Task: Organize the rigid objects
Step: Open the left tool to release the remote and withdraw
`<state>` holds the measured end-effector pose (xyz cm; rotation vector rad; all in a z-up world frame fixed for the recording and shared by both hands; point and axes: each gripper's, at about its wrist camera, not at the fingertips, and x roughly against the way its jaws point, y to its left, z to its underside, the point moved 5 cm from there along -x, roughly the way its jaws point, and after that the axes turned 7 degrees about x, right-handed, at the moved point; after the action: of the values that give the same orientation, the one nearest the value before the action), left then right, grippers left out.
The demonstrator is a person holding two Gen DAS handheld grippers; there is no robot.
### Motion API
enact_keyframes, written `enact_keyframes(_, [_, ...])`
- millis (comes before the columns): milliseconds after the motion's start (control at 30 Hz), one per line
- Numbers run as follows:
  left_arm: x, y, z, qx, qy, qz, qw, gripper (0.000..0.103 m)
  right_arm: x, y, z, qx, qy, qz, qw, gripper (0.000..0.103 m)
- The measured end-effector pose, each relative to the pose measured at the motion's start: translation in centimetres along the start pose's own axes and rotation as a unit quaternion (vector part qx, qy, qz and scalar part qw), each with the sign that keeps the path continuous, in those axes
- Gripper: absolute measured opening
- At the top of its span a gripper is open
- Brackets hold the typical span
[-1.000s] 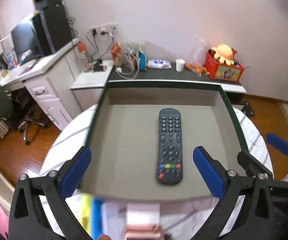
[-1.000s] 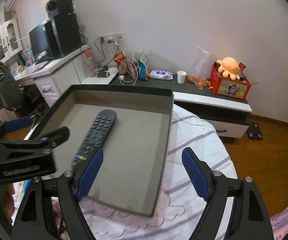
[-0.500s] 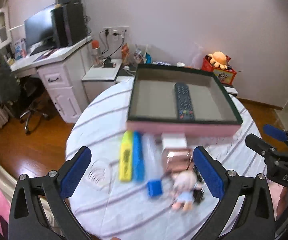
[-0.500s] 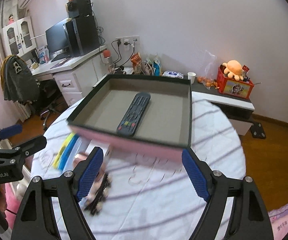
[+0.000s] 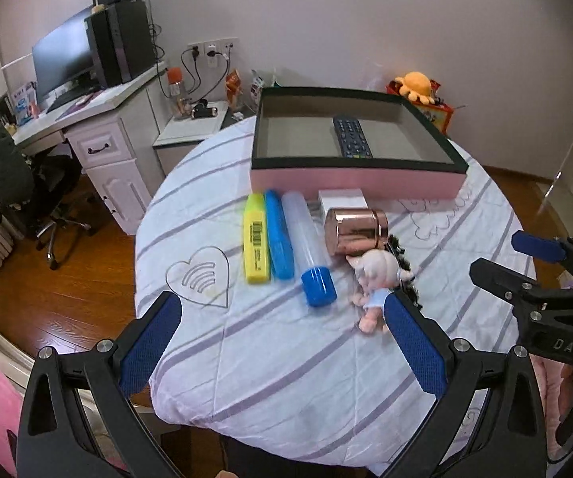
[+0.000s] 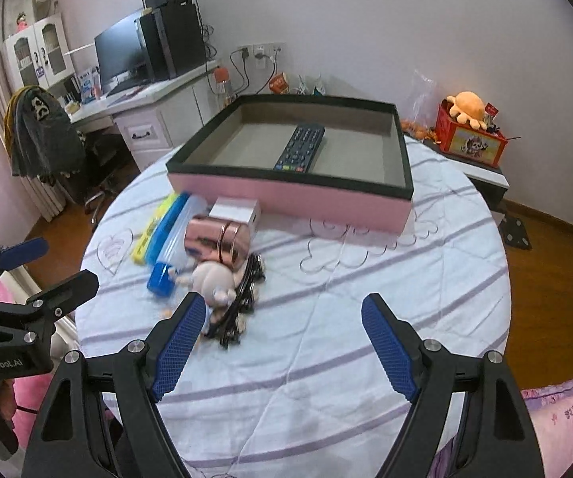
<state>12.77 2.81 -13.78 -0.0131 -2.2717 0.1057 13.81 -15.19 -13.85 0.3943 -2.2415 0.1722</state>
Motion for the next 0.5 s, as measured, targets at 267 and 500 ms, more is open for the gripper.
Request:
enact_keyframes(267, [-1.2, 1.2, 0.3, 0.014, 0.013, -0.007, 0.9998, 0.103, -0.8, 0.5, 0.6, 0.004, 0.012, 0.004, 1.000, 0.082])
enact_keyframes(500, [-2.7, 0.7, 0.2, 0.007, 0.024, 0.001, 0.9997, 0.103, -2.6, 0.6, 0.5, 0.007, 0.030, 0.001, 1.000, 0.082])
